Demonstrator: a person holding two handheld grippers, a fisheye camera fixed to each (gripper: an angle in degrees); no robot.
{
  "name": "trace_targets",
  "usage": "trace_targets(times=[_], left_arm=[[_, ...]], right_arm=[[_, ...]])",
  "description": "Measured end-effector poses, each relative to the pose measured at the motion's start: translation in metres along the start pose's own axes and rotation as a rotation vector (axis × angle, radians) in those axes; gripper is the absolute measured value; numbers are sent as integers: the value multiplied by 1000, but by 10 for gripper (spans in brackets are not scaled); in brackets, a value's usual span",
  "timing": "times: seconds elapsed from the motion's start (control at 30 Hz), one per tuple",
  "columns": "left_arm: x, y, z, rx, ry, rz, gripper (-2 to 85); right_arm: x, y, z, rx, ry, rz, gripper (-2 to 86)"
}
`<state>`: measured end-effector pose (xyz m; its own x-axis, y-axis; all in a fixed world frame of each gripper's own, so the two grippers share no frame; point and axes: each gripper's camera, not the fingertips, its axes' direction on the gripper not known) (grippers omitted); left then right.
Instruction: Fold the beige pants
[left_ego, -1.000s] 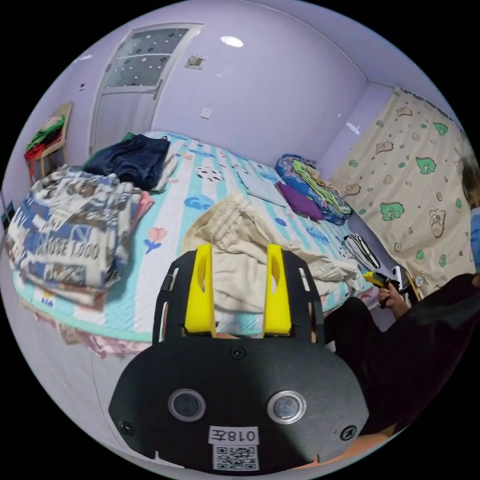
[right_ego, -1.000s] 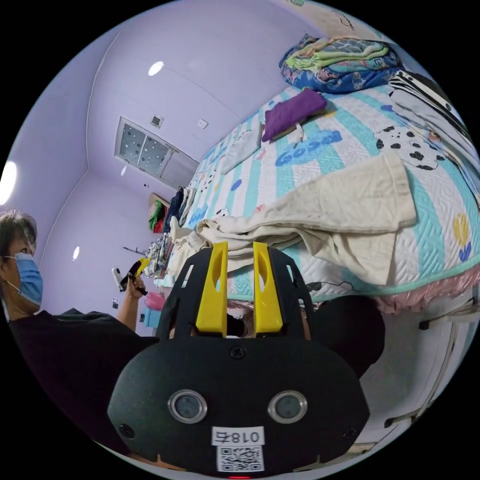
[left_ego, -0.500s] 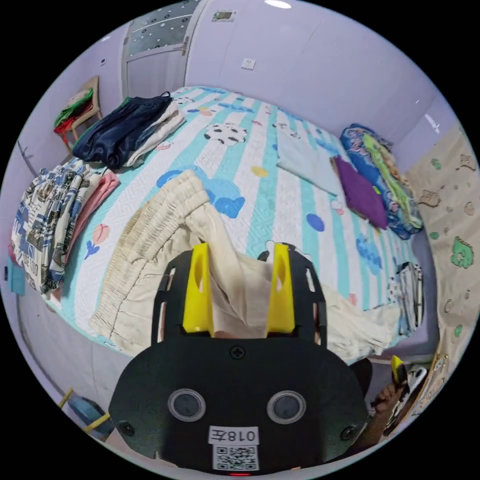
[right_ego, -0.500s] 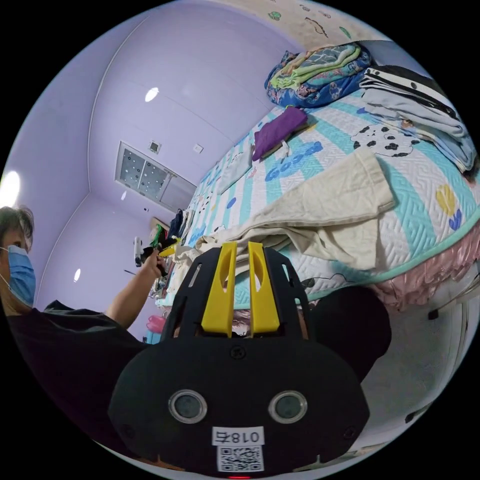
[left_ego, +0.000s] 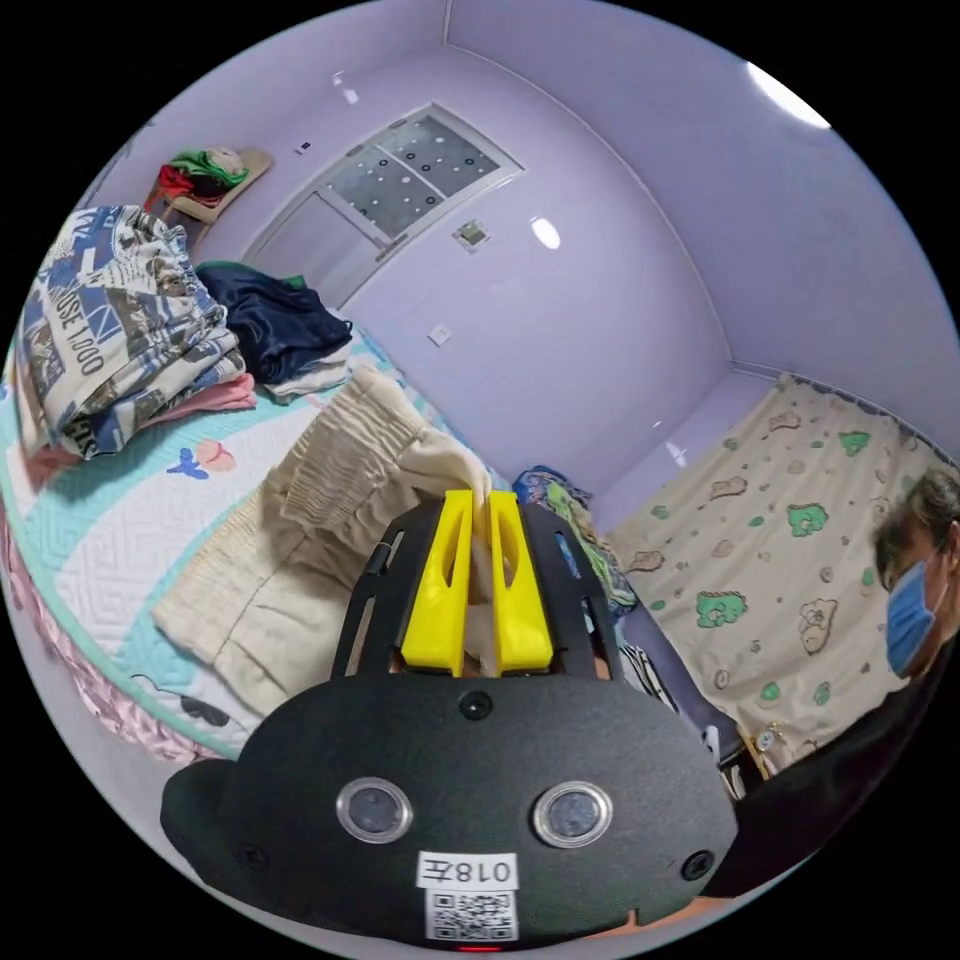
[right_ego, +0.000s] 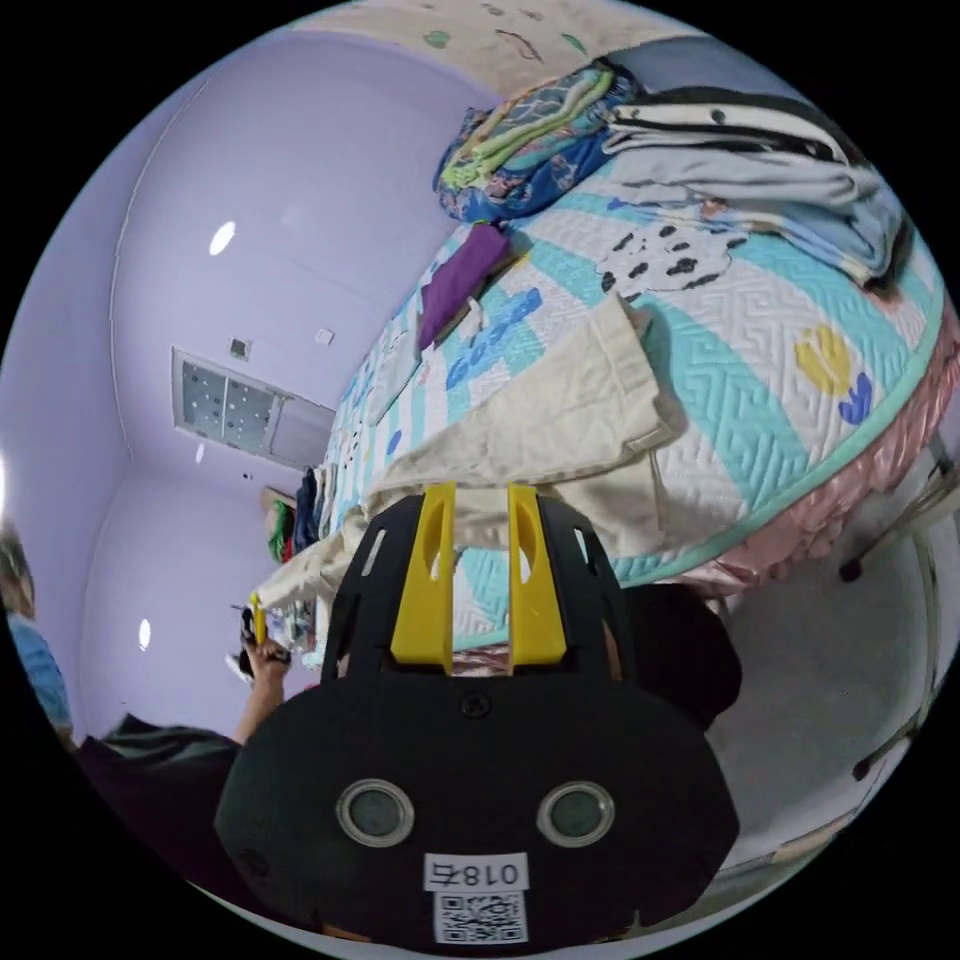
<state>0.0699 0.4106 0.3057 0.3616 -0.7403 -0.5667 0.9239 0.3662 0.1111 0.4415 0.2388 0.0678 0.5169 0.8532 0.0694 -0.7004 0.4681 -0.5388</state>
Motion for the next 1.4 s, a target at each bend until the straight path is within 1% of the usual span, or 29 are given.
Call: trace_targets(times=[0.13,0.27,0.37,0.43,0.5,0.53,0.57,0.6,0.67,0.7,0.73,0.83,0.9,0.97,1.07,1.2,1.4], left_arm=[[-23,21,-23,-18,-6,-31,7],[-38,32,-28,-20,9,-56,8],[-44,36,-28,-25,30,-49,9],[-47,38,-28,-37,31,-53,10],[-47,39,-28,-48,29,-43,11],[-46,39,-27,-54,25,-33,12],[-45,39,-26,-54,25,-30,12],[-46,40,-24,-50,28,-31,13],[-47,43,-22,-40,24,-45,14],[-47,45,-21,-34,20,-53,15],[-48,48,-21,-30,22,-55,16],[-53,56,-21,-23,33,-73,18],[-58,59,-20,-20,38,-86,19],[-59,60,-17,-28,36,-85,21],[-56,58,-12,-38,25,-68,22],[-49,61,-10,-54,2,-52,24],[-53,69,-9,-48,3,-78,26]], right_arm=[[22,-14,11,-3,-53,142,83],[30,-24,15,-8,-31,184,73],[35,-34,13,13,-73,202,54],[26,-45,2,80,-76,182,17],[3,-69,-13,152,-34,105,8],[-15,-91,-20,203,-12,32,6],[-31,-117,-21,218,50,-15,6],[-36,-130,-20,217,55,-35,7],[-47,-171,-9,92,-16,-61,19],[-49,-173,-9,88,-21,-58,28],[-52,-169,-11,75,-14,-72,45],[-44,-127,-22,40,-27,-93,58],[-25,-97,-31,32,-25,-44,64],[2,-70,-40,38,-4,49,72],[25,-62,-44,44,-27,130,79],[37,-69,-42,40,-26,179,80],[58,-60,-47,60,-60,274,78]])
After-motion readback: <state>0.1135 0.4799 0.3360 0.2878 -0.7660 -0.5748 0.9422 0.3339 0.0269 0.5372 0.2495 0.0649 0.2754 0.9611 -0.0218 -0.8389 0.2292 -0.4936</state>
